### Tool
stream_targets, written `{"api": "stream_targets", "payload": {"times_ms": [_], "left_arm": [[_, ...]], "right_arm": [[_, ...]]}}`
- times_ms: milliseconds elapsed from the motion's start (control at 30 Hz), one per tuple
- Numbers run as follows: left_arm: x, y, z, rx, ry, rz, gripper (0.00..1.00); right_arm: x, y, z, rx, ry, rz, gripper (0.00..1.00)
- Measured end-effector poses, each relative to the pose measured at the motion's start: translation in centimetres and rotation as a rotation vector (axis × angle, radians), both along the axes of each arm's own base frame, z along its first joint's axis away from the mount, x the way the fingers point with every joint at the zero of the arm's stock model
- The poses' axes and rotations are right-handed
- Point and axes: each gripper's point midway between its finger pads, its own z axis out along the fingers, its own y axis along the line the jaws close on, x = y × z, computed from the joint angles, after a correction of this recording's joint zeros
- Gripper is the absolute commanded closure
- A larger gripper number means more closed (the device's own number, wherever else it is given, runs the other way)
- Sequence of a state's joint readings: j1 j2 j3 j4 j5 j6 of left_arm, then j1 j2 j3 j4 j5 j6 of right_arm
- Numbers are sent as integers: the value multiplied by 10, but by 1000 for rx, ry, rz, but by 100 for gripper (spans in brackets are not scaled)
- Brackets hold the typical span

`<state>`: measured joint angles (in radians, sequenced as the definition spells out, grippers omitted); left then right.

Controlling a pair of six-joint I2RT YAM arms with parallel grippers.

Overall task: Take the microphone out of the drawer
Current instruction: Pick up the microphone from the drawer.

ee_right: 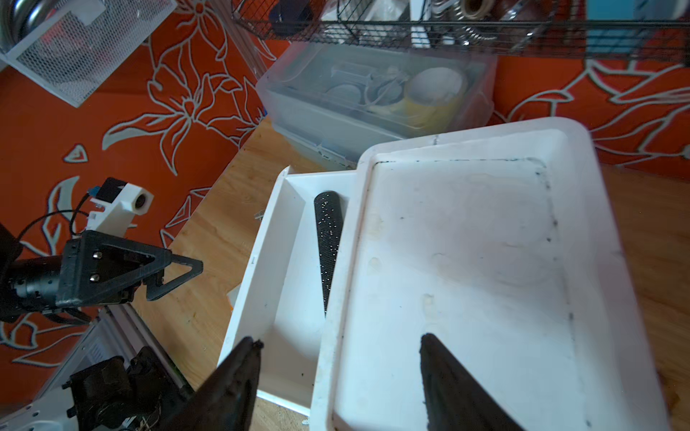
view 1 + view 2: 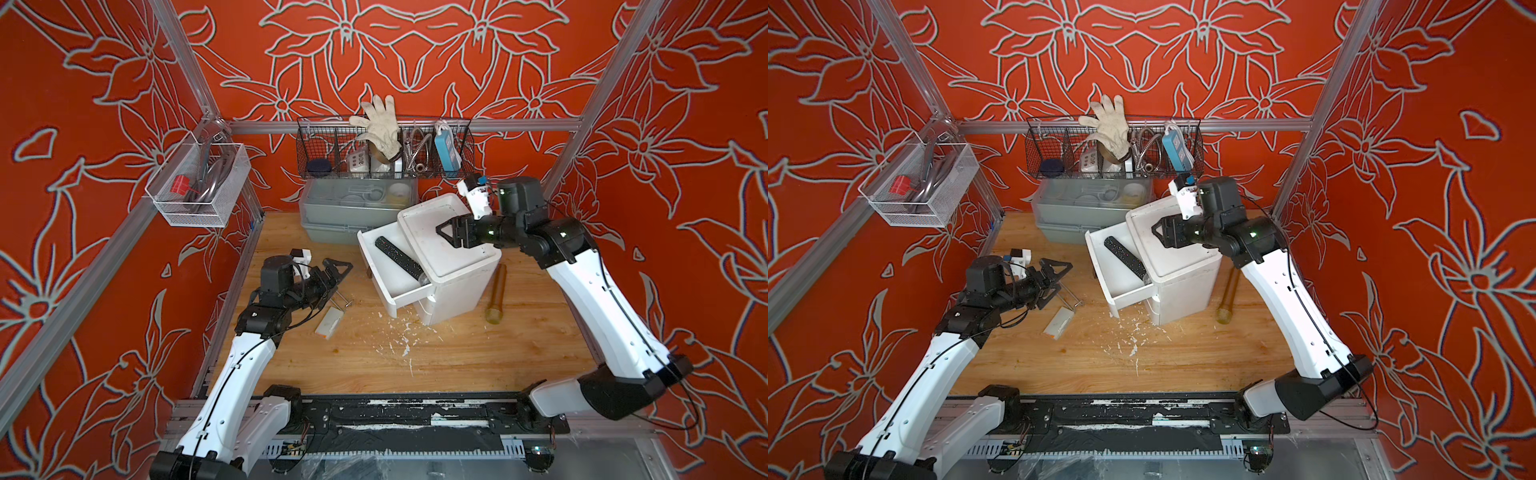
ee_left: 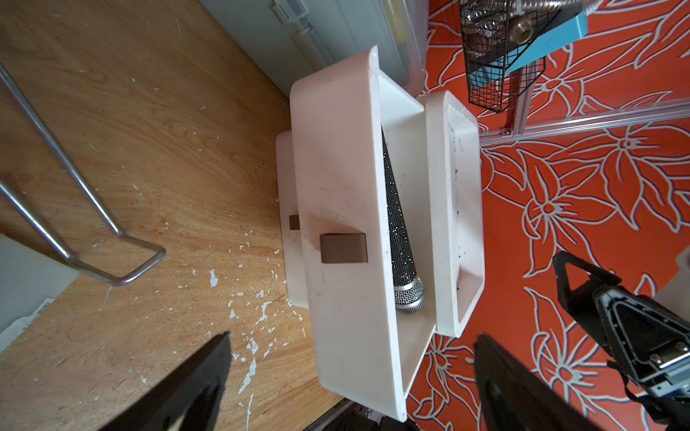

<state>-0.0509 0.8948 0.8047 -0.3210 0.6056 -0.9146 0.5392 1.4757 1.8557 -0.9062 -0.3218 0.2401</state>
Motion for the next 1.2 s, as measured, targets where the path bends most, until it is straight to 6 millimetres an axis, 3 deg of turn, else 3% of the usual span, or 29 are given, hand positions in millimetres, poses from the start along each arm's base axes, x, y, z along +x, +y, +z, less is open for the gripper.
{"api": "stream_targets", "payload": {"times_ms": [200, 500, 1000, 1200], "left_arm": [[0, 3, 1, -8, 0, 8, 0], [0, 3, 4, -48, 13, 4, 0], [-2, 0, -5, -81, 31, -11, 0], [3, -4, 5, -121, 8, -28, 0]], "right_arm": [[-10, 47, -22, -134, 24, 126, 29], [-6, 89, -60, -316, 56, 203, 20], [18, 107, -131, -530, 127, 216, 24], [25, 112, -146, -596, 119, 219, 25]]}}
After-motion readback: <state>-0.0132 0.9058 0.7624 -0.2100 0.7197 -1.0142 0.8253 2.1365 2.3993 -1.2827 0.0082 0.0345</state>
